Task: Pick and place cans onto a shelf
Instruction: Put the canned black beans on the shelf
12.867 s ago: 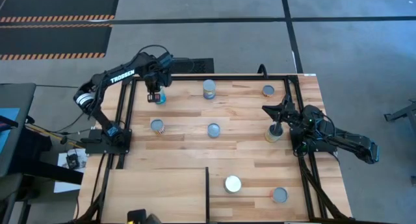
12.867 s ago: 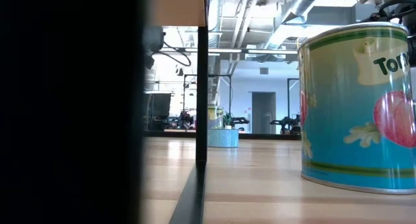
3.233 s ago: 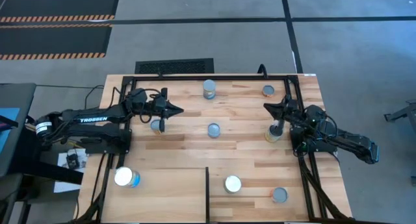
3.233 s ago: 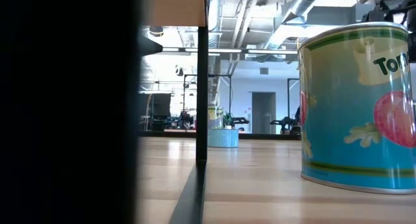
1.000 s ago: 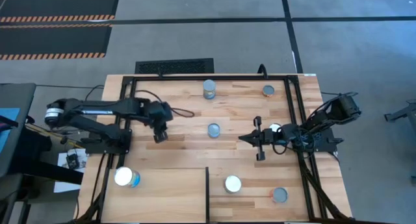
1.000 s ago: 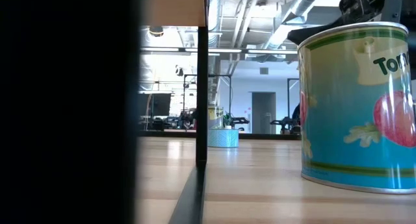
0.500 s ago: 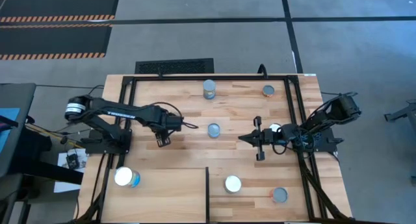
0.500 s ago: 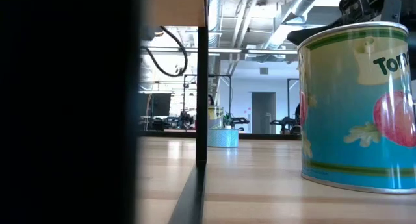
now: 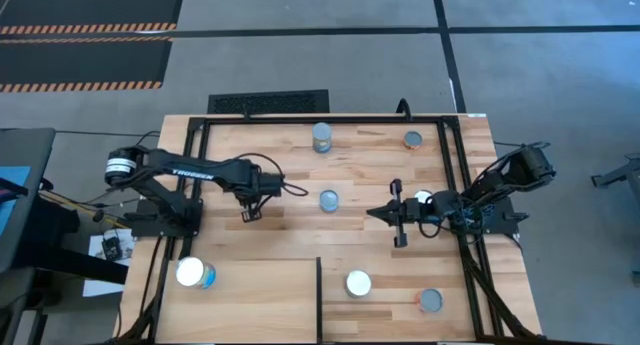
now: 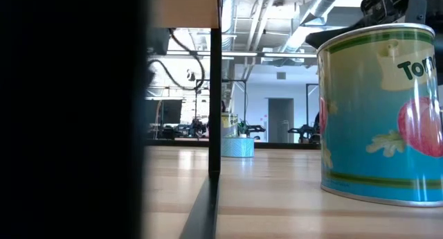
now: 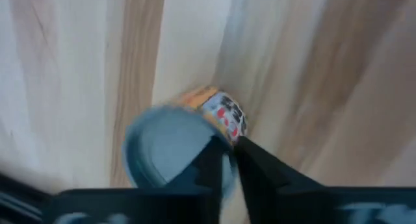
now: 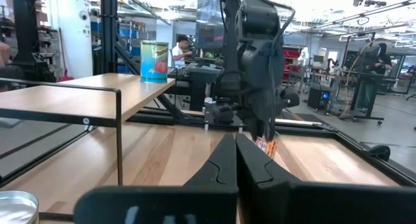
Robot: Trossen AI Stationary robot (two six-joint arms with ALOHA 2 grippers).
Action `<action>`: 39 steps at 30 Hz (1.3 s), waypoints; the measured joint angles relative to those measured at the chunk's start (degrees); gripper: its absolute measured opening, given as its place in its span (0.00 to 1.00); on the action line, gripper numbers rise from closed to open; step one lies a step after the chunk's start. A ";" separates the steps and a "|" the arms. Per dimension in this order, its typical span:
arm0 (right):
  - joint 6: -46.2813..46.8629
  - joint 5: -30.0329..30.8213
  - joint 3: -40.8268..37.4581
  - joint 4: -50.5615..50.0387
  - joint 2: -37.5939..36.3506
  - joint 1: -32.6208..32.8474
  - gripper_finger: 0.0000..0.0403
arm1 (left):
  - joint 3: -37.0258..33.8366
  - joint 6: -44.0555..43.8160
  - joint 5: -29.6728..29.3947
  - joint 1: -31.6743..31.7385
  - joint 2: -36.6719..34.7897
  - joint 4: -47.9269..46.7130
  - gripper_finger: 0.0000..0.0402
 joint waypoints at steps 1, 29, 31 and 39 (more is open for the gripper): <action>0.00 -0.01 0.13 -0.02 0.00 -0.16 0.01 | 0.91 0.68 0.31 -0.02 -0.39 -0.71 0.03; -0.39 0.00 2.14 -2.12 0.00 -1.03 0.01 | 35.82 -15.22 12.82 -25.09 -4.43 -29.91 0.00; -0.44 0.00 2.14 -2.12 0.00 -1.03 0.01 | 35.82 -18.12 13.72 -27.86 -4.43 -29.94 0.00; -0.44 0.00 2.13 -2.12 0.00 -1.03 0.01 | 35.82 -28.20 18.01 -35.66 -4.43 -27.25 0.00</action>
